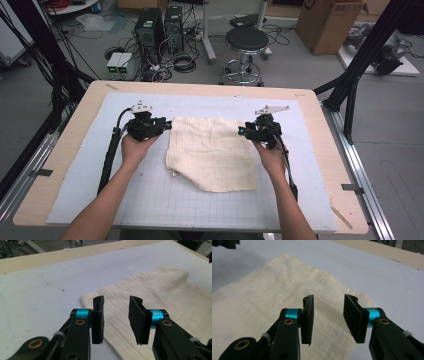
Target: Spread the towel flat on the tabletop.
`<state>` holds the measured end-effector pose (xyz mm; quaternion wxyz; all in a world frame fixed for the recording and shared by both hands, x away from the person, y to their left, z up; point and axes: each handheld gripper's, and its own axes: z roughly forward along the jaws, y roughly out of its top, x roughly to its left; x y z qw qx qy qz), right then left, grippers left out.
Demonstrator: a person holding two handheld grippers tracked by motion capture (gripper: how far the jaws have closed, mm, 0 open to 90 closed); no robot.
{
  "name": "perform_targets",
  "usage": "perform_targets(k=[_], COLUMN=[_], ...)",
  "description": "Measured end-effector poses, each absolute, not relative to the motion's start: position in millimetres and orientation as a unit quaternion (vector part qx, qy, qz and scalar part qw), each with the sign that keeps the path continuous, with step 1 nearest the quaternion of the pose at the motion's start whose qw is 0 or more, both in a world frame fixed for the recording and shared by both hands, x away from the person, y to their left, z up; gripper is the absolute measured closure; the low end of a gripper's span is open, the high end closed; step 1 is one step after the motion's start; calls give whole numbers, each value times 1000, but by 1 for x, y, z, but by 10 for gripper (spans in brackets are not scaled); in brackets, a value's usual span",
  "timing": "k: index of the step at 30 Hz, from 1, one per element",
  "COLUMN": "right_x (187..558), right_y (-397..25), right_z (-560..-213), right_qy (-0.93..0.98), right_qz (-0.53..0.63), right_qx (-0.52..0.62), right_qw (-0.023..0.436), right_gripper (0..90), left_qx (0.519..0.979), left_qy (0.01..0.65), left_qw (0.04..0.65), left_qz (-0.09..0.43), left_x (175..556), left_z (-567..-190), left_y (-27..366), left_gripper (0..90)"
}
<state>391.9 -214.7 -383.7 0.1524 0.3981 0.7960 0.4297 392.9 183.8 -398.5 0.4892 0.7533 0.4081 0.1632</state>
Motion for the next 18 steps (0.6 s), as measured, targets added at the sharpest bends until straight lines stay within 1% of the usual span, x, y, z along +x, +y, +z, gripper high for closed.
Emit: perform_targets(k=[2,9,14,18], right_x=[380,342,317,302], right_y=[-213,-212,-206,-202], right_z=[-383,-387,-395,-399], right_qy=[802,803,816,822], right_qz=[430,456,457,458], right_qx=[385,355,331,318], right_qw=[154,143,125,115], right_gripper=[585,554,538,536], left_qx=[762,770,784,787], left_qy=[394,360,336,330], left_qw=[489,506,502,504], left_qz=[157,147,140,130], left_x=[382,342,319,305], left_z=[-400,-404,-409,-415], left_y=[185,189,190,190], left_gripper=[639,625,603,611])
